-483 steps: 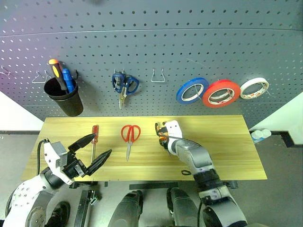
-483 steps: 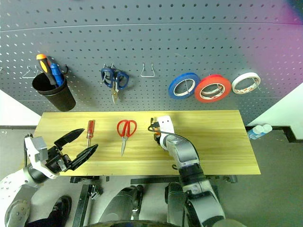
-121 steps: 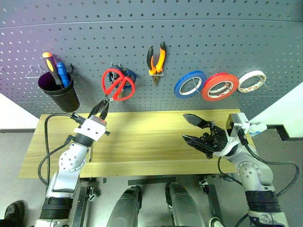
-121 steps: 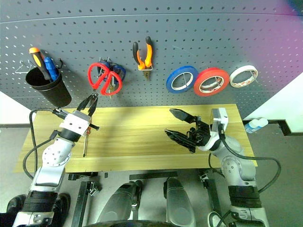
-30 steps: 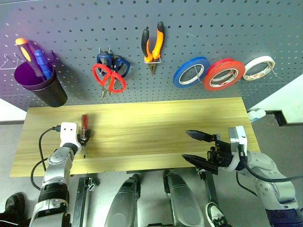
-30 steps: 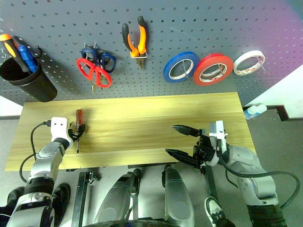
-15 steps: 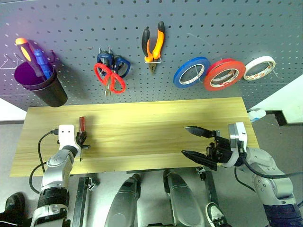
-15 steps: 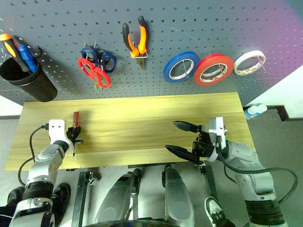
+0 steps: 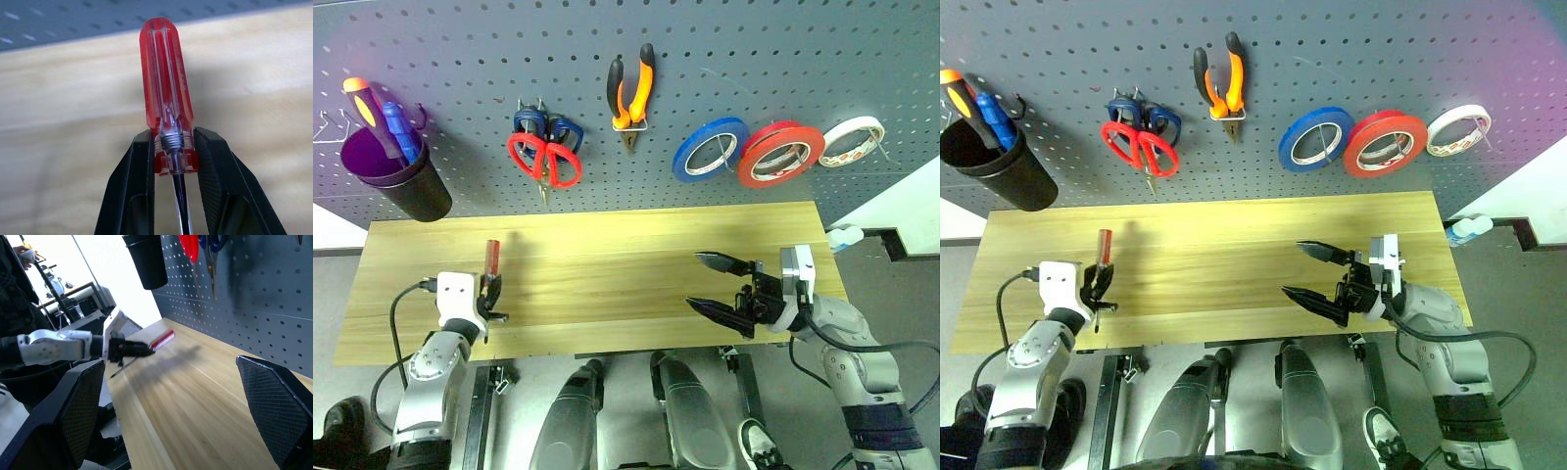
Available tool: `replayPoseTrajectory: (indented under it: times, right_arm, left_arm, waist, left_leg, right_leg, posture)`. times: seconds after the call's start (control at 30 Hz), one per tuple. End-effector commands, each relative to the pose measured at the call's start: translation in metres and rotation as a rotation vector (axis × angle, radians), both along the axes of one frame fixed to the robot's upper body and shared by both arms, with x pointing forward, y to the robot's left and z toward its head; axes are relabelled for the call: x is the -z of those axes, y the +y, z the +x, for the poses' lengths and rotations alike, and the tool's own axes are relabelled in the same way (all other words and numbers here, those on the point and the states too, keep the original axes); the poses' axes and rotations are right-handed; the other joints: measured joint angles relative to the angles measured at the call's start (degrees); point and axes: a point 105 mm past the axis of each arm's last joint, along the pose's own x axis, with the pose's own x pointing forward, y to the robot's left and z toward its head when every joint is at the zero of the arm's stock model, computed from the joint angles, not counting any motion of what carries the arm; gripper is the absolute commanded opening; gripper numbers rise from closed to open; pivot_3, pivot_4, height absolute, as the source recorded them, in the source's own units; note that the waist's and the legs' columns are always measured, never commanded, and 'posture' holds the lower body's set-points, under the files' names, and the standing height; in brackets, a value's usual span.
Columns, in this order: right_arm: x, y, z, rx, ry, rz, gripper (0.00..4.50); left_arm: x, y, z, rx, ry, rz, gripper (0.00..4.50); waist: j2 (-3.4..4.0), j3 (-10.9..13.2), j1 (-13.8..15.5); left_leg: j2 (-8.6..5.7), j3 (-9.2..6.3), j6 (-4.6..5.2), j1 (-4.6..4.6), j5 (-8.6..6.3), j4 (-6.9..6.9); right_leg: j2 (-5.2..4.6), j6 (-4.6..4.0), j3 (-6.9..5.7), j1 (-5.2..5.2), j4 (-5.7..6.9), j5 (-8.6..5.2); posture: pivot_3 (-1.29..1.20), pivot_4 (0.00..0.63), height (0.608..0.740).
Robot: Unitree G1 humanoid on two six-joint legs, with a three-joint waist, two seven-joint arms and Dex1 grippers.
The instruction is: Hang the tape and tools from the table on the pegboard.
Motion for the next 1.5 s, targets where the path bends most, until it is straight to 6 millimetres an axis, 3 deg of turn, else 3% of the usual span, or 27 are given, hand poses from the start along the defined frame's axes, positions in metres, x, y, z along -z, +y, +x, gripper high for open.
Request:
replayPoseTrajectory:
  times: [0.03,0.2,0.4,0.7,1.17,1.5]
  right_arm:
    - [0.002,0.000,0.001,-0.016,-0.025,0.002,4.50]
    - [0.007,-0.001,0.009,-0.008,-0.035,0.000,4.50]
    - [0.011,-0.002,0.016,-0.010,-0.055,-0.013,4.50]
    - [-0.005,0.005,0.020,-0.088,-0.082,0.031,4.50]
    - [-0.026,0.007,0.021,-0.110,-0.035,0.251,4.50]
    - [-0.028,0.008,0.022,-0.075,-0.022,0.321,4.50]
  left_arm:
    - [-0.011,-0.007,-0.006,0.045,-0.045,0.077,0.83]
    - [-0.029,-0.020,-0.011,0.100,-0.155,0.127,0.83]
    - [-0.070,-0.028,-0.007,0.132,-0.370,0.174,0.83]
    - [-0.128,-0.038,-0.002,0.164,-0.599,0.217,0.83]
    - [-0.194,-0.011,0.003,0.063,-0.777,0.339,0.83]
    - [-0.221,0.001,0.014,0.043,-0.832,0.363,0.83]
  waist:
    - [-0.01,-0.60,0.03]
    - [0.01,-2.08,0.06]
    - [0.18,-4.37,0.48]
    - [0.32,-7.42,1.45]
    - [0.43,-9.50,1.76]
    - [0.51,-10.39,1.59]
  left_leg:
    - [0.00,0.00,-0.01,0.00,0.00,0.00]
    - [-0.01,0.00,-0.01,0.01,0.00,0.01]
    - [-0.02,-0.01,-0.03,0.02,0.02,0.01]
    - [-0.02,0.01,-0.06,0.12,0.04,0.05]
    - [-0.03,0.01,-0.05,1.00,0.03,0.04]
    - [-0.03,0.03,-0.09,1.04,0.05,0.06]
  right_leg:
    - [0.00,0.00,-0.01,0.00,0.00,0.00]
    - [0.00,0.00,-0.02,0.02,-0.01,0.00]
    - [0.01,0.00,-0.05,0.03,0.00,0.01]
    - [0.05,0.00,-0.05,0.10,0.06,0.02]
    - [0.09,-0.01,-0.05,0.96,0.09,0.02]
    - [0.10,-0.01,-0.05,0.94,0.20,0.02]
  posture:
    - [-0.11,0.269,0.740]
    - [-0.10,0.230,0.740]
    - [-0.08,0.185,0.740]
    - [-0.06,0.132,0.740]
    - [-0.05,0.109,0.740]
    - [-0.06,0.101,0.740]
